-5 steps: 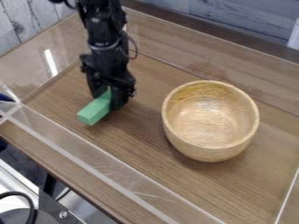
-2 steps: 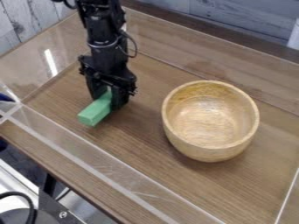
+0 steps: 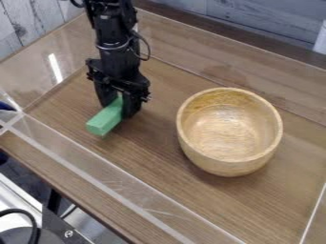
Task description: Remove the green block from inside the brown bowl and put it on the table
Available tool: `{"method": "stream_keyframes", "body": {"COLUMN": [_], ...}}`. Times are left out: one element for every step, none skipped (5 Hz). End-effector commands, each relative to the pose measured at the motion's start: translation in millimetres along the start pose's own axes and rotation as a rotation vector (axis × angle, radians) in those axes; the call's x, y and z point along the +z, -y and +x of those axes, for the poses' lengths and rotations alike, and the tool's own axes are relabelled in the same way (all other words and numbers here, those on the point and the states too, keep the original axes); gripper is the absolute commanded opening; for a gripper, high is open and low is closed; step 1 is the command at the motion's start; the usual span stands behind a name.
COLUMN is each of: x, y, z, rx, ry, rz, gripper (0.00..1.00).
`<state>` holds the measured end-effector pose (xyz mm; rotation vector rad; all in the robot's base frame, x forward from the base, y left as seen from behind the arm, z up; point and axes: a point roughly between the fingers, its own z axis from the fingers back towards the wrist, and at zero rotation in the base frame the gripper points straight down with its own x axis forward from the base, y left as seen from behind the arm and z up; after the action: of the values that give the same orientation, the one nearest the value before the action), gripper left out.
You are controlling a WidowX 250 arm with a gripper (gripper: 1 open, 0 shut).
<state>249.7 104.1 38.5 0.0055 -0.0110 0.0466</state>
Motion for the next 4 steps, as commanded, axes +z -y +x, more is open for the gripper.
{"method": "stream_keyframes", "body": {"x": [14.4, 12.8, 10.8, 10.8], "y": [-3.0, -2.8, -2.8, -2.4], "z": [12.8, 12.8, 12.7, 13.1], "rx": [-0.001, 0.002, 0.004, 0.008], "ry": [0.057, 0.052, 0.046, 0.042], "rz": [0.018, 0.015, 0.012, 0.008], "gripper": [0.0, 0.0, 0.0, 0.0]}}
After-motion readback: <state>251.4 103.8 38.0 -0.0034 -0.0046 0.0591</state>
